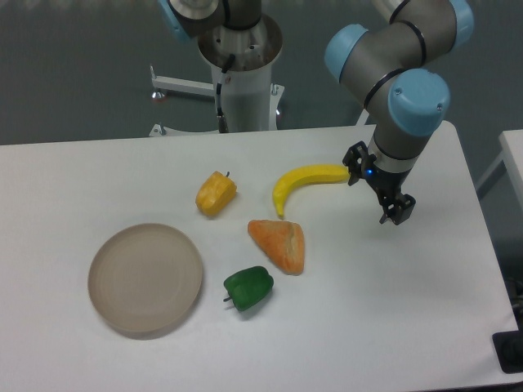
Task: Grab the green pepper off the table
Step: 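Move the gripper from beside the banana down toward the green pepper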
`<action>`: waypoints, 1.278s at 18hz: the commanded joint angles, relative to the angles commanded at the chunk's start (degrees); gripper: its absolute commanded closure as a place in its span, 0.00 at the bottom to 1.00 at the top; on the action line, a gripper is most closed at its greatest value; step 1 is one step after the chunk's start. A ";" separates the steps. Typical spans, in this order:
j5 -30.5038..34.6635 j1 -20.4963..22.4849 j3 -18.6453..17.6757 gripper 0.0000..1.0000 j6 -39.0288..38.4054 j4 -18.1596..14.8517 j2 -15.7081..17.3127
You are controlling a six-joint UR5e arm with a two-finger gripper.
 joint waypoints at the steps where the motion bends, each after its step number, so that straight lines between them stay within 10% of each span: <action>1: 0.00 0.00 0.00 0.00 -0.09 -0.09 0.00; 18: -9.93 -12.38 0.00 0.00 -24.34 5.62 -3.60; 23: -9.49 -15.55 -0.18 0.00 -27.33 11.77 -6.67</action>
